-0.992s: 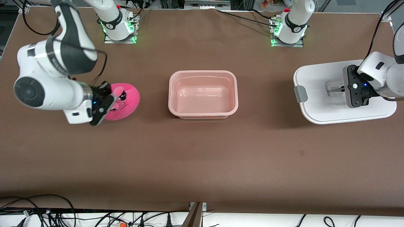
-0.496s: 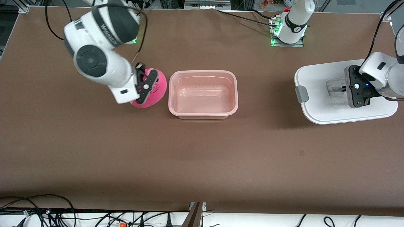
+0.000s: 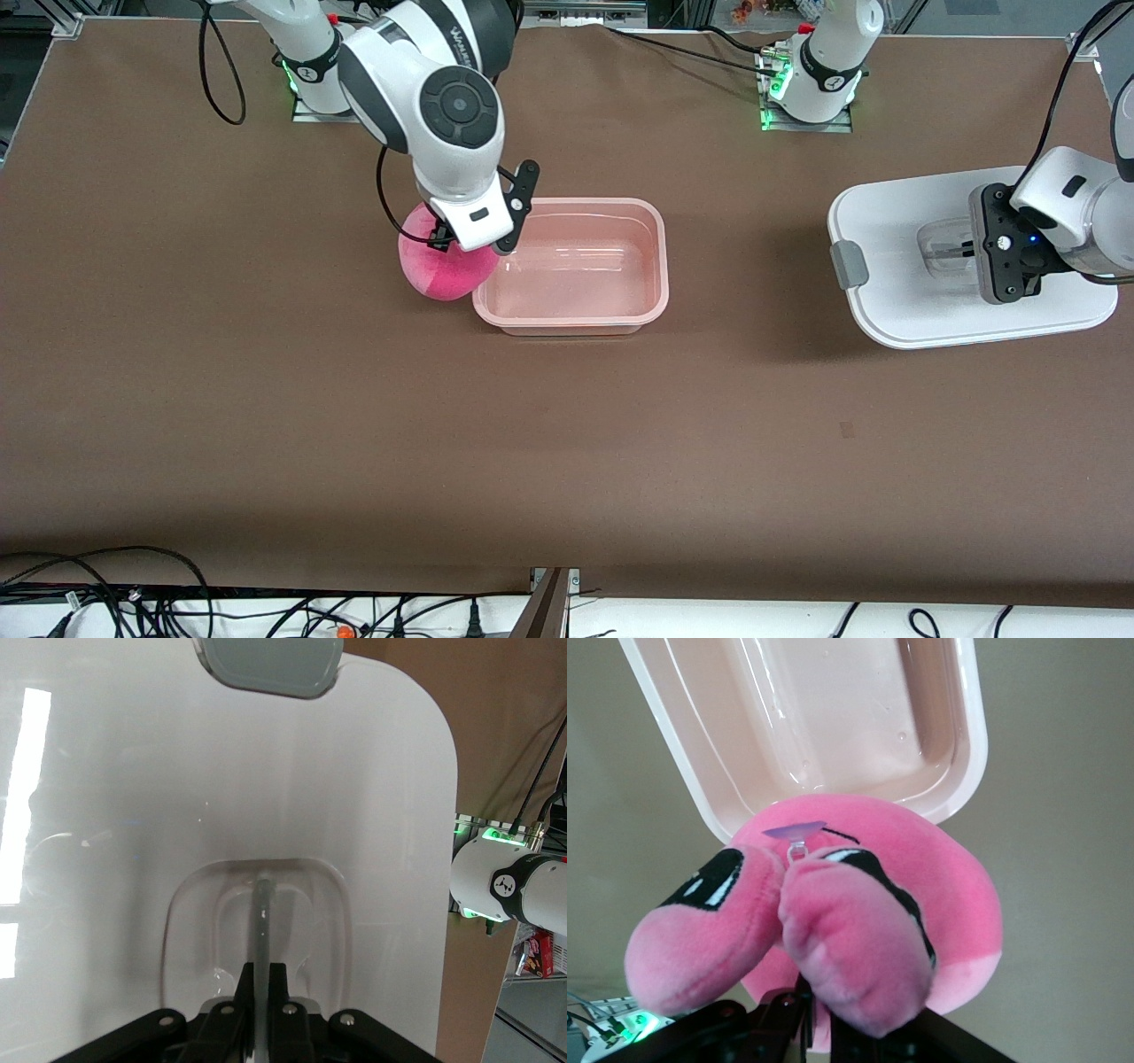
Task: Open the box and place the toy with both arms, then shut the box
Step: 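Lift the pink toy with the right gripper over the tub, then release the pink toy into the tub and raise the right gripper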
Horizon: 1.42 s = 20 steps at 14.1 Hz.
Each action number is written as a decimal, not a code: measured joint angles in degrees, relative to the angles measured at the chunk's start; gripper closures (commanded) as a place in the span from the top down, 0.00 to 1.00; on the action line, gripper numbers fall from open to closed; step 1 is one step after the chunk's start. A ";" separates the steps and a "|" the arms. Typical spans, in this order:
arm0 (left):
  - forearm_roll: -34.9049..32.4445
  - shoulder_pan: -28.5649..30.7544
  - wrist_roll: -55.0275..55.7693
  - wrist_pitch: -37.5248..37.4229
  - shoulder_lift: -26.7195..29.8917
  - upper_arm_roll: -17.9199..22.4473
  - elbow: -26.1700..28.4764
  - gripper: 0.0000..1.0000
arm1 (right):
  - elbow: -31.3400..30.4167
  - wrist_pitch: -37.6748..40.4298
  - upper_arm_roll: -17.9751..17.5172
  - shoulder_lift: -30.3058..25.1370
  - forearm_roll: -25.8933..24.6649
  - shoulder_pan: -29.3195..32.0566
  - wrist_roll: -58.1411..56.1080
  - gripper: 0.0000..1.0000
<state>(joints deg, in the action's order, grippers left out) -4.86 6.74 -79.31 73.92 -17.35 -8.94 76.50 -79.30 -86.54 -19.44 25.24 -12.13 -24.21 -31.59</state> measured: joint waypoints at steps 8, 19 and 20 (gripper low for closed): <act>0.00 0.18 -0.10 -0.30 -0.15 -0.01 0.00 0.00 | 0.91 -8.34 0.03 2.90 -0.22 -3.68 4.48 1.00; 0.00 0.19 -0.16 -0.91 -0.20 -0.11 0.00 0.00 | 11.72 0.43 2.66 2.39 -0.25 -10.55 28.23 1.00; 0.04 0.19 -0.17 -1.00 -0.20 -0.18 0.00 0.00 | 12.12 1.44 4.48 2.01 -0.27 -9.86 28.33 1.00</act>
<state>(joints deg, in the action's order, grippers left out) -4.81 6.93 -79.47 72.92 -17.56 -9.13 76.50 -67.18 -85.10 -14.96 27.24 -12.40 -34.07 -3.26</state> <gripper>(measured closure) 0.930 0.000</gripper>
